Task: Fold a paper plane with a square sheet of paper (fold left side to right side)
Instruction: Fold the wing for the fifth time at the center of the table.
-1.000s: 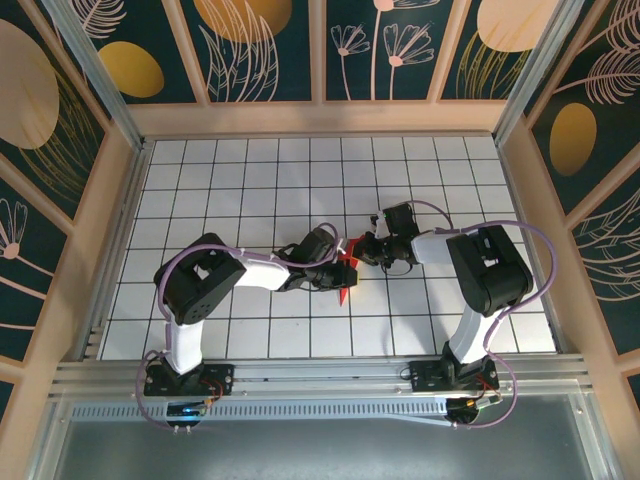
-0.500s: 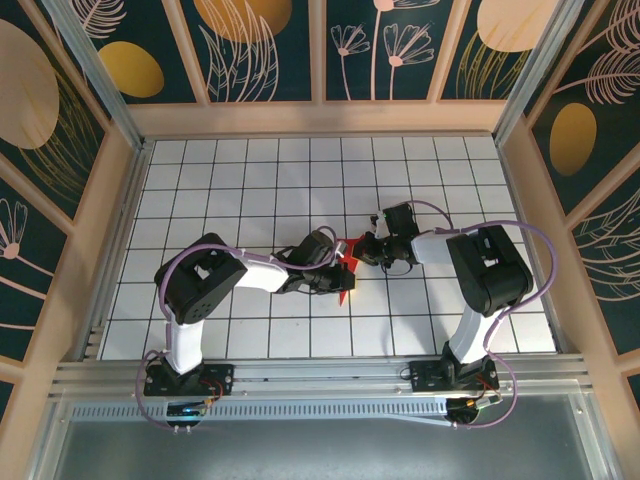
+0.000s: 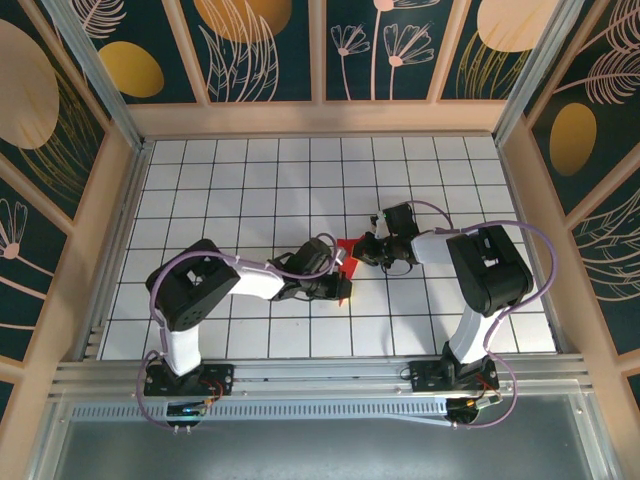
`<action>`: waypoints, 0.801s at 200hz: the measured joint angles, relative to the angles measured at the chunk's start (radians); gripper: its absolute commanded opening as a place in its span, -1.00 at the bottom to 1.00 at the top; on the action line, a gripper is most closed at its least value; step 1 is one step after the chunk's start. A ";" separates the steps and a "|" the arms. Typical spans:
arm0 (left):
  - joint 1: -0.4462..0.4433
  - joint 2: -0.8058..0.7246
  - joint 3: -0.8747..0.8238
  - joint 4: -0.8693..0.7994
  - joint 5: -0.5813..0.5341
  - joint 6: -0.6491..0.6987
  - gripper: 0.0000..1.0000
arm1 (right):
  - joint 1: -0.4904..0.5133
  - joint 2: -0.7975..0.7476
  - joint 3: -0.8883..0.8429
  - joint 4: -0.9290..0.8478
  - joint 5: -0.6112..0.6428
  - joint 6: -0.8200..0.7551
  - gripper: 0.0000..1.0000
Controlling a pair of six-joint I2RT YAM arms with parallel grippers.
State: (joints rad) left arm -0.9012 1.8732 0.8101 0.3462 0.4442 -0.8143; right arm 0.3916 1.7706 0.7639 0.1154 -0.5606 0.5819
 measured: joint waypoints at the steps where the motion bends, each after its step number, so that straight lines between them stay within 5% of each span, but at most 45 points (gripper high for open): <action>1: -0.001 -0.002 -0.002 0.000 0.000 0.001 -1.00 | 0.000 0.000 0.000 0.000 0.000 0.000 -1.00; 100: 0.029 -0.215 -0.098 -0.148 0.011 0.035 -1.00 | 0.000 0.000 0.000 0.000 -0.006 0.000 -1.00; 160: 0.075 -0.087 0.028 -0.130 0.054 0.025 -1.00 | -0.001 0.000 0.000 0.000 -0.008 0.001 -1.00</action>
State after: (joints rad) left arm -0.8265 1.7859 0.8379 0.2165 0.4984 -0.7895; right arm 0.3904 1.7706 0.7639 0.1158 -0.5690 0.5827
